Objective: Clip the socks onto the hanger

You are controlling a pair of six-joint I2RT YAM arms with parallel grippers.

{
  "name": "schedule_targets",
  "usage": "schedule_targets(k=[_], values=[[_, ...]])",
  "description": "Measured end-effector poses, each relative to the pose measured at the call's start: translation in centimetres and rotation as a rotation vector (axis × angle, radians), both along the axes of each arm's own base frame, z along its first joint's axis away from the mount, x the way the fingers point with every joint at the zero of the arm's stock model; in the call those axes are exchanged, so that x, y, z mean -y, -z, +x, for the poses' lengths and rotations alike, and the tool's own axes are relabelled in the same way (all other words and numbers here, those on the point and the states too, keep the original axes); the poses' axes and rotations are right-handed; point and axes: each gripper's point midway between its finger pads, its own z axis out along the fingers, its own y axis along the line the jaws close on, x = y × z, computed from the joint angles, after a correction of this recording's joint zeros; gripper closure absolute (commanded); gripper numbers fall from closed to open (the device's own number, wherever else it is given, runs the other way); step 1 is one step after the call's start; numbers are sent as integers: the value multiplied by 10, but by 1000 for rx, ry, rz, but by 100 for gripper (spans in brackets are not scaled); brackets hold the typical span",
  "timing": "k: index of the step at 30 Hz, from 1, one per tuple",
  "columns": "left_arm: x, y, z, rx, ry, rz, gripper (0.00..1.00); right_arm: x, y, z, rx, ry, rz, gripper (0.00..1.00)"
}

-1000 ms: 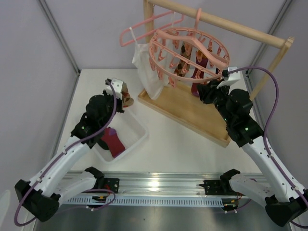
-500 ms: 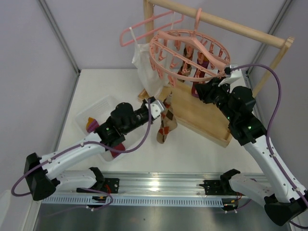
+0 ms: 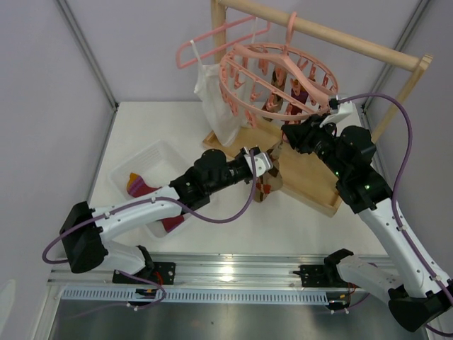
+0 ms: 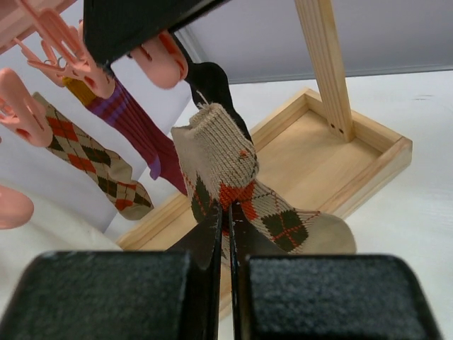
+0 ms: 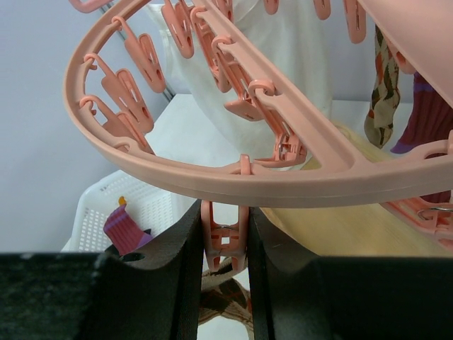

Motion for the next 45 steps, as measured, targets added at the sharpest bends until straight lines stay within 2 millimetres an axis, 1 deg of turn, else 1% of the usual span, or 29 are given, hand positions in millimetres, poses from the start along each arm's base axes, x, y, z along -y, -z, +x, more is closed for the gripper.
schedule_targets(k=[8, 15, 27, 36, 45], values=[[15, -7, 5, 16, 8, -11, 99, -3, 2, 0, -9, -12, 2, 100], [21, -9, 8, 21, 10, -12, 99, -4, 2, -1, -10, -20, 4, 100], [22, -17, 15, 41, -20, -19, 99, -5, 2, -1, -11, -26, 3, 100], [22, -12, 22, 42, -53, -4, 99, -3, 3, -2, -14, -20, 1, 100], [21, -13, 25, 43, -71, -10, 99, 6, 0, -1, -6, 29, 4, 100]])
